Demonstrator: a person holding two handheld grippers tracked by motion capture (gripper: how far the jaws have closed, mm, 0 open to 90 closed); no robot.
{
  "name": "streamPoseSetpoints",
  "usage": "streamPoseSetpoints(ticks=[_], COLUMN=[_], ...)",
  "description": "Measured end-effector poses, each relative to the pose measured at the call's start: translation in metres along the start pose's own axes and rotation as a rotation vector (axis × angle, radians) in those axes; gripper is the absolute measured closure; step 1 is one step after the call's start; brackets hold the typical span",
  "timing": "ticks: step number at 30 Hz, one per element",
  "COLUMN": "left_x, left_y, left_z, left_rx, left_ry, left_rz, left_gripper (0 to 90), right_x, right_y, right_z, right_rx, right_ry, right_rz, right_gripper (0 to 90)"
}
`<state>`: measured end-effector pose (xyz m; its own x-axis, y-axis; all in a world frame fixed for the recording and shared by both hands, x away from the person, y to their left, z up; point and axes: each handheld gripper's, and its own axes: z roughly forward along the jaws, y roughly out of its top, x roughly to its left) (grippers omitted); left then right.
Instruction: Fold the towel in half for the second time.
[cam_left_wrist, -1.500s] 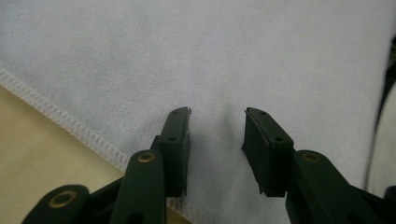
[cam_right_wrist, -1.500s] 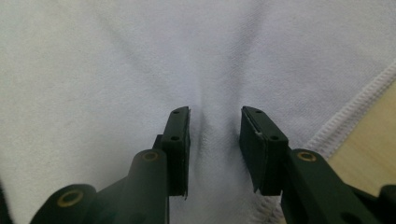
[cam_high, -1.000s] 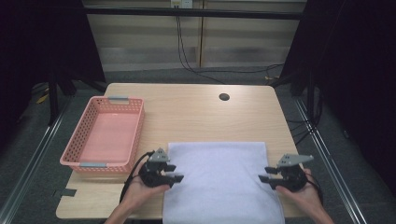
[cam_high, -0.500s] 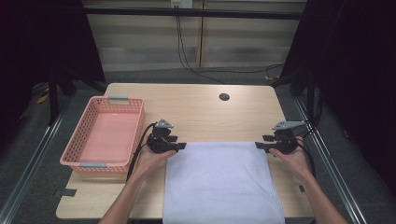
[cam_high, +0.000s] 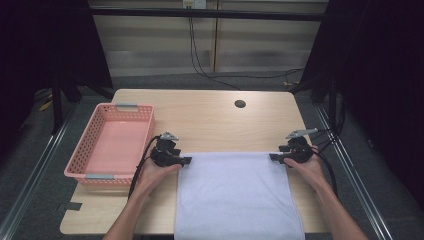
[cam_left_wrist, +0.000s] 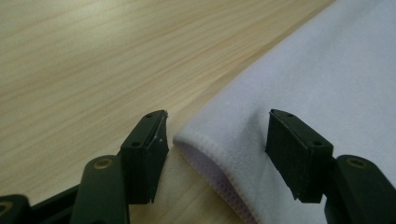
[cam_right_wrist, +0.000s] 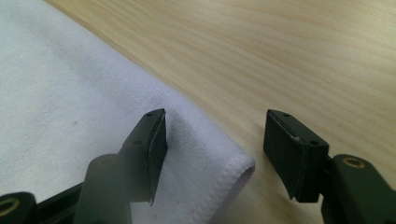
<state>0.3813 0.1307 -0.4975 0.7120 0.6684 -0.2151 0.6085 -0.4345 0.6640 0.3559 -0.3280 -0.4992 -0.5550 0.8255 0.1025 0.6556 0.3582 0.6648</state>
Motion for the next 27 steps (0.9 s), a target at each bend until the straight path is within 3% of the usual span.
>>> streamPoseSetpoints(ticks=[3, 5, 7, 9, 12, 15, 19, 27], left_x=[0.004, 0.004, 0.002, 0.001, -0.001, -0.002, -0.006, -0.002], left_y=[-0.002, -0.003, -0.003, -0.003, -0.002, 0.004, 0.017, 0.037], left_z=[0.0, 0.0, 0.0, 0.001, 0.0, -0.006, -0.017, -0.033], left_rx=[-0.017, -0.018, -0.012, -0.006, -0.026, -0.088, -0.148, -0.213], left_ry=[-0.007, -0.044, -0.05, -0.08, -0.097, -0.108, -0.107, -0.086], left_rz=[0.003, 0.016, 0.047, 0.053, 0.046, 0.009, 0.028, 0.026], left_gripper=[40.4, 41.8, 51.4, 65.9, 79.3, 81.3, 82.0, 82.3], right_x=[0.001, 0.001, 0.003, 0.004, 0.004, 0.001, -0.003, -0.012], right_y=[-0.001, -0.001, -0.001, -0.002, -0.001, 0.002, 0.007, 0.029], right_z=[0.0, -0.001, -0.003, -0.005, -0.009, -0.013, -0.024, -0.049], right_rx=[0.018, 0.019, 0.031, 0.039, 0.026, -0.006, -0.056, -0.187], right_ry=[0.014, 0.032, 0.047, 0.063, 0.069, 0.074, 0.074, 0.079], right_rz=[0.003, -0.002, 0.0, 0.0, 0.016, 0.03, 0.043, 0.056], right_gripper=[44.1, 48.1, 58.0, 66.3, 74.8, 81.1, 83.2, 83.4])
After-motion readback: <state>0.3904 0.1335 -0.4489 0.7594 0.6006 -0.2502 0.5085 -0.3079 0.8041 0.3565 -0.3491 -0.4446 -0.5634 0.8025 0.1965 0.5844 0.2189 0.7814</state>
